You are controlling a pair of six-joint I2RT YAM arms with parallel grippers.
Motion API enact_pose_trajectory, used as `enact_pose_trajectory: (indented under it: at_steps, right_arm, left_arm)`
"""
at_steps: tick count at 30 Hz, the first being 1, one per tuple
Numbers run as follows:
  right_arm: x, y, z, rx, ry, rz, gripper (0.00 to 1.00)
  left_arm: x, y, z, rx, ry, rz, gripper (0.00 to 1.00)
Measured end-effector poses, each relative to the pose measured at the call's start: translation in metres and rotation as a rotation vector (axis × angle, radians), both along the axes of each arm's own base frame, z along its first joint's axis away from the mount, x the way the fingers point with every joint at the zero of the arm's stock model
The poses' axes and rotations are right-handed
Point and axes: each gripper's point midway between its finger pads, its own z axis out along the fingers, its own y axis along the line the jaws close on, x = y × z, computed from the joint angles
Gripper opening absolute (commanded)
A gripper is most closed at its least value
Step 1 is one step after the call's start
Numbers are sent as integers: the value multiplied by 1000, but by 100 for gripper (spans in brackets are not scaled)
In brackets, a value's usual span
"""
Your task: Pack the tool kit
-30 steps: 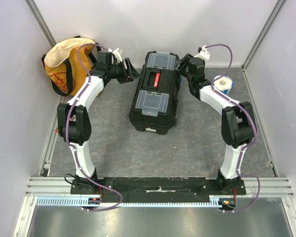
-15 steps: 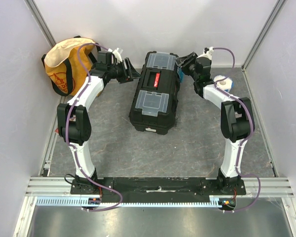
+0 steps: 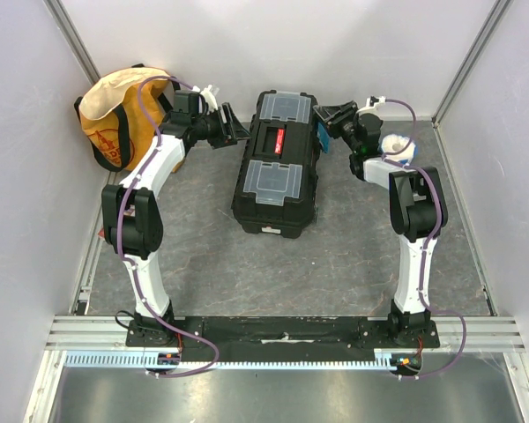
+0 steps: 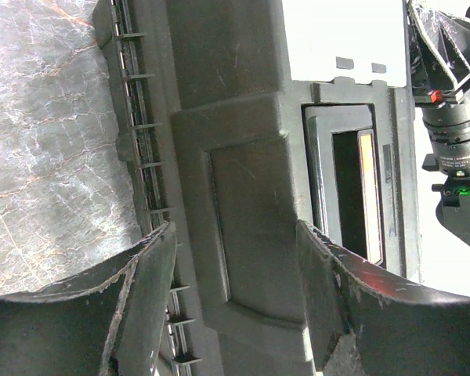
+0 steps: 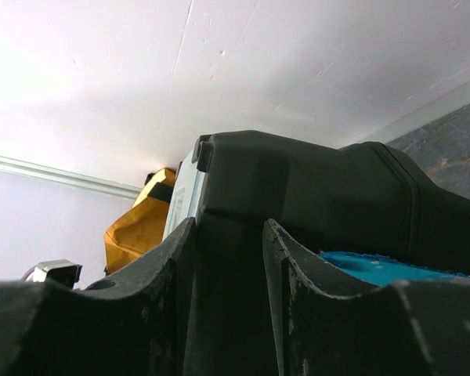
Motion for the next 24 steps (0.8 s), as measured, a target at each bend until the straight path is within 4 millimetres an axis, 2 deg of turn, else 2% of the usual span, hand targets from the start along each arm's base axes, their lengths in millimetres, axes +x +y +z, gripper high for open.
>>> enact_pose_trajectory:
  at_steps: [3, 8, 9, 12, 14, 19, 21, 24]
  right_arm:
    - [0, -1, -1, -16, 6, -5, 50]
    - [0, -8, 2, -130, 62, -36, 64]
    - [1, -11, 3, -161, 77, -43, 69]
    - [8, -18, 20, -251, 89, -52, 98]
    - [6, -26, 33, -288, 84, -60, 98]
    - [-11, -48, 55, -404, 87, -62, 98]
    - [-19, -48, 58, -434, 94, -35, 98]
    - [-38, -40, 54, -471, 119, 28, 98]
  left_arm:
    - [0, 1, 0, 5, 1, 1, 68]
    - [1, 3, 3, 23, 6, 8, 73]
    - [1, 3, 5, 27, 5, 13, 75]
    - [6, 5, 14, 38, -15, 28, 83]
    - [10, 7, 22, 45, -38, 42, 89]
    - [14, 7, 36, 42, -76, 41, 91]
    - [13, 6, 36, 40, -76, 32, 91]
    - [10, 3, 37, 31, -73, 8, 91]
